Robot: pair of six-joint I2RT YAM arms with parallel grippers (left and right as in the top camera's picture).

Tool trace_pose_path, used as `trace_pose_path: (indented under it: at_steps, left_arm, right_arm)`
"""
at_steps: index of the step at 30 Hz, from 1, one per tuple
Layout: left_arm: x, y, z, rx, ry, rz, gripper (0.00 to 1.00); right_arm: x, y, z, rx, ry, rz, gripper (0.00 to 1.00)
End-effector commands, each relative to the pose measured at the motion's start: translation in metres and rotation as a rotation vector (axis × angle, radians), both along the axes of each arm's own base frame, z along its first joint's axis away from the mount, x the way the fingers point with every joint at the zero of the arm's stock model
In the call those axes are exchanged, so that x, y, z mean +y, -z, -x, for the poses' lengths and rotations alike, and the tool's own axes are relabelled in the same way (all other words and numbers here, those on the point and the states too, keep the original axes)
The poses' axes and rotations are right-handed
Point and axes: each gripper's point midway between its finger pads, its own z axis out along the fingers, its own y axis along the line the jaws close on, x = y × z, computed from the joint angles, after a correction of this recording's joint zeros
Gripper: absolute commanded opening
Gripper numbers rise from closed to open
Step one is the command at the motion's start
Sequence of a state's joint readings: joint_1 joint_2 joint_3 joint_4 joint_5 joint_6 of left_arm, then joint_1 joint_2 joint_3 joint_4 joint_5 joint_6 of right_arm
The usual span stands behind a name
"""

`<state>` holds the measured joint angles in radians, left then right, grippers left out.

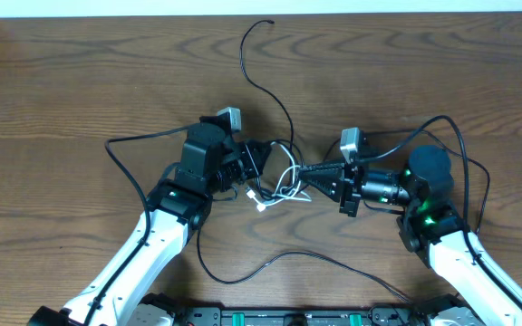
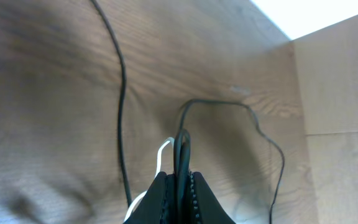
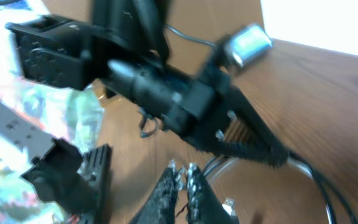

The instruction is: Untangle cables

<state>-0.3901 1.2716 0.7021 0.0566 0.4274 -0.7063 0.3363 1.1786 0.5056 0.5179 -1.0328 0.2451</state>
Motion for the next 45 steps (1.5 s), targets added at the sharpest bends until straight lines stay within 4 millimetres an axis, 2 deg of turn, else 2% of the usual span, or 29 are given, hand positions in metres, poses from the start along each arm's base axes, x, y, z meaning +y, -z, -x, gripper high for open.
trace_pose_path:
  at_steps: [1,4,7,16,19,23,30,31,32,33,34,36,39,40,45]
  left_arm:
    - [-0.011,-0.025,-0.004,-0.069,0.040,0.064,0.08]
    - [-0.014,-0.036,-0.007,-0.111,0.051,0.088,0.07]
    - [-0.015,-0.041,-0.009,-0.136,0.052,0.097,0.08]
    - [-0.018,-0.060,-0.017,-0.184,0.031,0.164,0.08]
    - [-0.019,-0.063,-0.017,-0.170,0.017,0.188,0.08]
    - [-0.022,-0.066,-0.015,-0.148,0.023,0.229,0.08]
    - [-0.032,-0.077,-0.007,-0.135,0.082,0.300,0.08]
    - [-0.032,-0.077,-0.007,-0.134,0.083,0.300,0.07]
    - [-0.032,-0.077,-0.006,-0.132,0.087,0.302,0.08]
    - [-0.033,-0.077,-0.006,-0.132,0.089,0.302,0.07]
    - [-0.033,-0.077,-0.006,-0.132,0.089,0.302,0.08]
    - [-0.033,-0.077,-0.006,-0.132,0.089,0.302,0.08]
    - [-0.031,-0.077,-0.008,-0.136,0.078,0.297,0.08]
    - [-0.030,-0.076,-0.009,-0.141,0.068,0.291,0.07]
    - [-0.025,-0.071,-0.014,-0.158,0.041,0.247,0.08]
  right_arm:
    - [-0.009,0.024,-0.019,0.079,0.147,0.078,0.26]
    - [-0.011,0.035,-0.018,0.135,0.158,0.107,0.49]
    - [-0.011,0.043,-0.015,0.157,0.152,0.132,0.57]
    - [-0.018,0.080,0.004,0.168,0.098,0.271,0.56]
    - [-0.019,0.085,0.007,0.163,0.087,0.292,0.57]
    - [-0.026,0.098,0.001,0.184,0.143,0.350,0.61]
    - [-0.026,0.112,0.000,0.213,0.134,0.374,0.59]
    - [-0.026,0.115,-0.001,0.218,0.133,0.376,0.56]
    - [-0.025,0.116,-0.002,0.219,0.131,0.375,0.41]
    - [-0.024,0.116,-0.002,0.217,0.128,0.372,0.35]
    - [-0.022,0.114,-0.002,0.209,0.117,0.359,0.21]
    - [-0.017,0.105,0.001,0.186,0.076,0.319,0.01]
    - [-0.008,0.089,0.011,0.151,-0.013,0.245,0.01]
    - [-0.002,0.075,0.019,0.117,-0.089,0.185,0.01]
    - [0.005,0.034,0.043,-0.020,-0.285,0.031,0.01]
